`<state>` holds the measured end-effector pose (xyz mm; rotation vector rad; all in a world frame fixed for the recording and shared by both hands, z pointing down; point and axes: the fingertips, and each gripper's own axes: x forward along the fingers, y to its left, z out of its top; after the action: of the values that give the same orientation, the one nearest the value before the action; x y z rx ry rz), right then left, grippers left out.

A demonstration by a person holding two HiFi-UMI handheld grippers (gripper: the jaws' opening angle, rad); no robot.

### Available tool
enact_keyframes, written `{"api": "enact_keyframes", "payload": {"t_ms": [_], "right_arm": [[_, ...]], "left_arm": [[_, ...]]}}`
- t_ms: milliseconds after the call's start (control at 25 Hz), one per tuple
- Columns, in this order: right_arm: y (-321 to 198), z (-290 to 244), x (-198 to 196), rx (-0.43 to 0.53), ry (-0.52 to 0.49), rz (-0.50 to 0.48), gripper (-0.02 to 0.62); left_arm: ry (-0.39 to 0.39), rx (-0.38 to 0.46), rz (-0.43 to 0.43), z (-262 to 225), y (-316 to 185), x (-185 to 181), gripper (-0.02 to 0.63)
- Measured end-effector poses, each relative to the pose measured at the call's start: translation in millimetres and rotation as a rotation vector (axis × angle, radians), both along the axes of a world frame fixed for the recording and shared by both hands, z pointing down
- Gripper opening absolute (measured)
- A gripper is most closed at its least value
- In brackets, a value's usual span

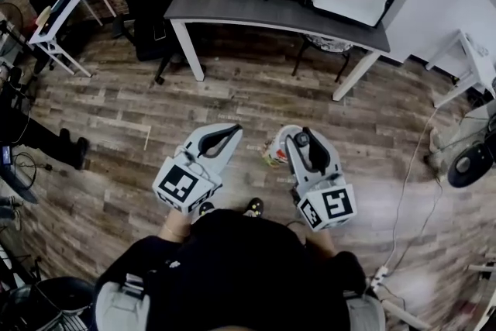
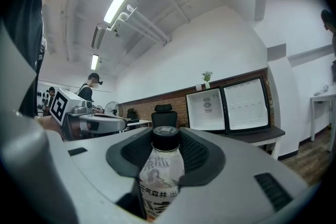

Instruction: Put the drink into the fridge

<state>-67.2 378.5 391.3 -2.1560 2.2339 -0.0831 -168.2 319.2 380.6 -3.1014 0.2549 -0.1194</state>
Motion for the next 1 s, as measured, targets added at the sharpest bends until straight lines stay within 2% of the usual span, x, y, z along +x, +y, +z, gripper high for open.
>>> {"api": "enact_keyframes", "payload": {"t_ms": [160, 360, 520, 1000], "right_arm": [[9, 3, 13, -0.002, -0.008, -0.009, 0.153], [17, 6, 22, 0.003, -0.018, -0.006, 0.153], [12, 9, 26, -0.004, -0.019, -0.001, 0.153], [-34, 4, 49, -0.006, 0.014, 0.044, 0.153]], "left_arm": [[-0.044, -0.036, -0.028, 5, 10, 7, -0.003], [-0.021, 0.015, -0.023, 4, 12, 15, -0.003], [-0.021, 0.016, -0.014, 2, 7, 18, -0.003], [0.017, -0.002, 0.01, 6, -56, 46, -0.003]]}}
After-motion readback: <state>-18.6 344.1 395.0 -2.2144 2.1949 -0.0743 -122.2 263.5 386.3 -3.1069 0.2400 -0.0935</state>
